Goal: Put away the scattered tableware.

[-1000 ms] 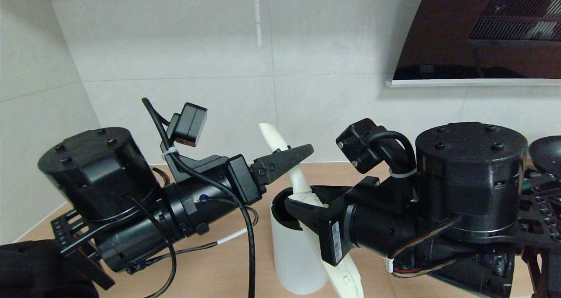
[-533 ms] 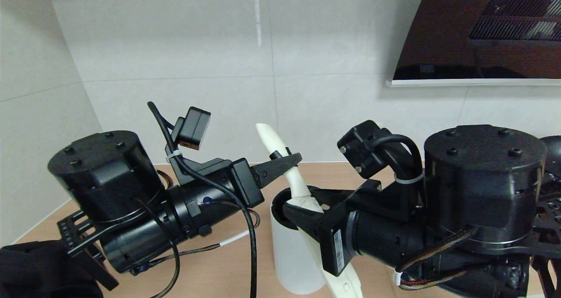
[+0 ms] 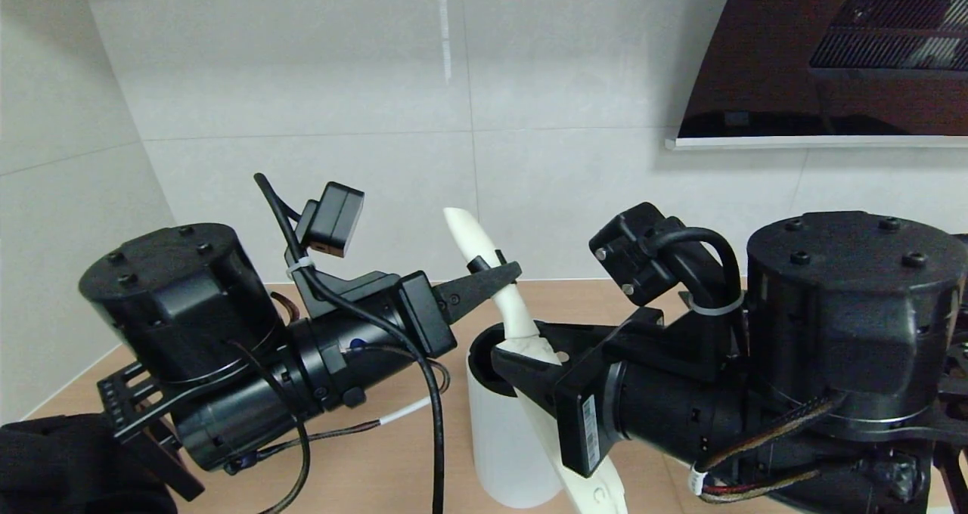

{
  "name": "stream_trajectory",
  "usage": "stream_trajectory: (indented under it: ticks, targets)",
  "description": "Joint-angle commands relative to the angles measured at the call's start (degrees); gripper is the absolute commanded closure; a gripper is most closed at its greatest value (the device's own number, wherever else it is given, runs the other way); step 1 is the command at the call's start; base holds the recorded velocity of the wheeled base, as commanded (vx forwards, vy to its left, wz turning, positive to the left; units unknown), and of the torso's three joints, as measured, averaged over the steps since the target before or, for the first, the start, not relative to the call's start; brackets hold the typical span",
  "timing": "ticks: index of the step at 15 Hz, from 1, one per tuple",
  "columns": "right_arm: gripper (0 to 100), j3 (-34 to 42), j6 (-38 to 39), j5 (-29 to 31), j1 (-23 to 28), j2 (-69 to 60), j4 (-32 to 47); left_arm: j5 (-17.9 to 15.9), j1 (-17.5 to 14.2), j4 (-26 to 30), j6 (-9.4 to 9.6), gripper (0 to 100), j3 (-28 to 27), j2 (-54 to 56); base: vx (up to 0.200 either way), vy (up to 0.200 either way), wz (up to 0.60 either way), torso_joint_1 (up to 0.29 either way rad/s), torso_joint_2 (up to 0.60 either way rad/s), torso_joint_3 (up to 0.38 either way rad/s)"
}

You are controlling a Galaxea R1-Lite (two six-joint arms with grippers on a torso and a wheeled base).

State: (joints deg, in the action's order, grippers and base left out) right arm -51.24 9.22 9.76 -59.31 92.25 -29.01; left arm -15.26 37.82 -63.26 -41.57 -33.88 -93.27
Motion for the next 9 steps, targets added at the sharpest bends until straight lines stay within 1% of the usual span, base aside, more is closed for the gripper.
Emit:
stream_trajectory:
  ticks: [1, 3, 4, 7, 9]
  targets:
    - [100, 0.0, 0.0, 0.1, 0.0, 0.0, 0.0, 0.1, 0.3, 0.0, 0.09, 100, 0.0, 0.3, 0.0, 0.0, 0.0, 0.0, 0.0, 0.0]
    - [100, -0.1, -0.1, 1.6, 0.0, -0.1, 0.0, 0.3, 0.4, 0.1, 0.09, 100, -0.1, 0.4, 0.0, 0.0, 0.0, 0.0, 0.0, 0.0]
    - [0, -0.1, -0.1, 1.7, 0.0, -0.1, 0.0, 0.3, 0.4, 0.1, 0.09, 100, -0.2, 0.4, 0.0, 0.0, 0.0, 0.0, 0.0, 0.0]
    - [0, 0.0, -0.1, 1.7, 0.0, -0.1, 0.0, 0.3, 0.4, 0.3, 0.35, 100, -0.5, 0.8, 0.0, 0.0, 0.0, 0.0, 0.0, 0.0]
    - [0, 0.0, -0.1, 1.7, 0.0, -0.7, 0.0, 0.5, 0.3, 1.5, 0.44, 100, -1.2, 2.0, 0.0, 0.0, 0.0, 0.0, 0.0, 0.0]
